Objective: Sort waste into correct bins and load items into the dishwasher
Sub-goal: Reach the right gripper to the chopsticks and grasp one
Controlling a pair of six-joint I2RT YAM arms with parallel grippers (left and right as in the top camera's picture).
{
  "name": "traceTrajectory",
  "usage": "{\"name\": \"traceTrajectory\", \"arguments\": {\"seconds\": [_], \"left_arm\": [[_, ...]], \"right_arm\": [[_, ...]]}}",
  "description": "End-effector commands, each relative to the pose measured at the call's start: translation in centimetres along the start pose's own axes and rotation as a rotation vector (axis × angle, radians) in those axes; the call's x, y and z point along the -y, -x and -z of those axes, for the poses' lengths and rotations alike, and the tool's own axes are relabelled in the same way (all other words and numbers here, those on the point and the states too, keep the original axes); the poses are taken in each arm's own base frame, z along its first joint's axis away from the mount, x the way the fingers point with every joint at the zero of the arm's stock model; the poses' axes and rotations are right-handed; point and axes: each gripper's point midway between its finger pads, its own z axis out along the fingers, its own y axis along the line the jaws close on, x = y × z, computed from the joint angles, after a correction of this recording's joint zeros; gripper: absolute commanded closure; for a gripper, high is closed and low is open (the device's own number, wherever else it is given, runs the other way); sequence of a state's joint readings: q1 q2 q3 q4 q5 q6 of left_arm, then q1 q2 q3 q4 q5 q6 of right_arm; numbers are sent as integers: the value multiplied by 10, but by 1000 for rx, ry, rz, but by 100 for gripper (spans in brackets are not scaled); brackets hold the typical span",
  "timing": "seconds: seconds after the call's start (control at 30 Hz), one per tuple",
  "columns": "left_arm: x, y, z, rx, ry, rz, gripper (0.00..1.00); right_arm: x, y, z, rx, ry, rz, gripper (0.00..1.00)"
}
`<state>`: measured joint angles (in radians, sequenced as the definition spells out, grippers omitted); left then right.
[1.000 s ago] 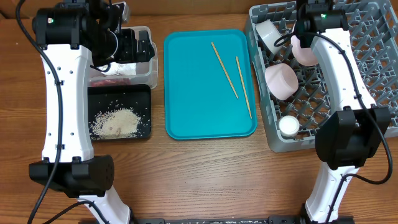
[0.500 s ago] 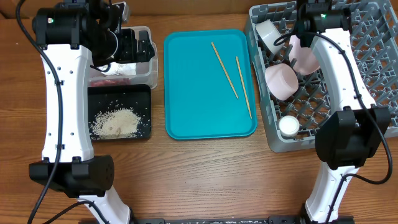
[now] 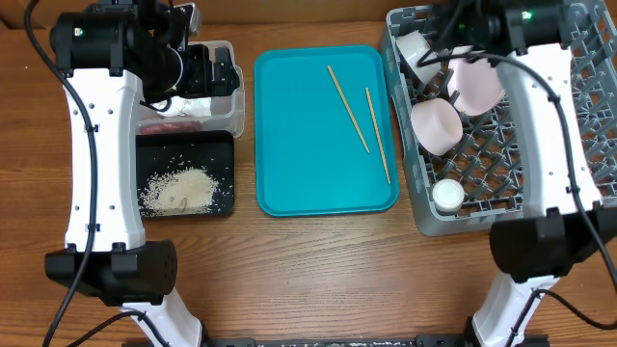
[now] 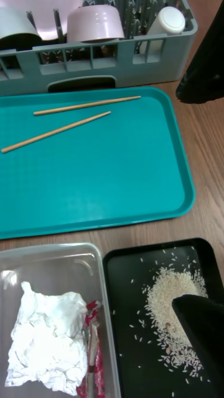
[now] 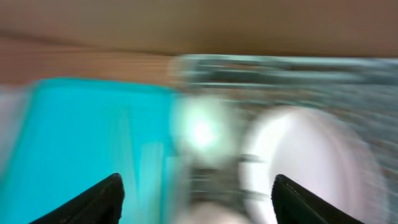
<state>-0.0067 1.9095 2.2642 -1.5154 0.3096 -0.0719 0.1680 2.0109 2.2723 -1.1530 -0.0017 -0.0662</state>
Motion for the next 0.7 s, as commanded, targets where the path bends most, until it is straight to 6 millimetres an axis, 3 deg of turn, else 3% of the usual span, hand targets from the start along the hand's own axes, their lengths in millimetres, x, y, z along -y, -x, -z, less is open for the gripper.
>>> {"name": "traceTrajectory", "arguments": {"seconds": [0.0,0.07,0.2,0.27,0.33,0.47,0.67], "left_arm": [[1,-1,1,1,3,-2,0],[1,-1,1,1,3,-2,0],[1,-1,1,1,4,-2,0],[1,-1,1,1,4,-2,0],[1,-1,1,1,3,-2,0],[1,-1,1,1,4,-2,0],[1,-1,1,1,4,-2,0]], "right_arm": [[-83,-21,-11,-79,319,4,10],[-97,-38,-27,-141,322,-5,0],[-127,-79,-65,-264,343,-6,0],[-132,-97,-83,-302,333,6,0],[-124,-111,-104,-324,263,-25,0],[-103,-132,-141,-316,135,-56,18],[-94,-165,-171,-318,125,-65,41]]}}
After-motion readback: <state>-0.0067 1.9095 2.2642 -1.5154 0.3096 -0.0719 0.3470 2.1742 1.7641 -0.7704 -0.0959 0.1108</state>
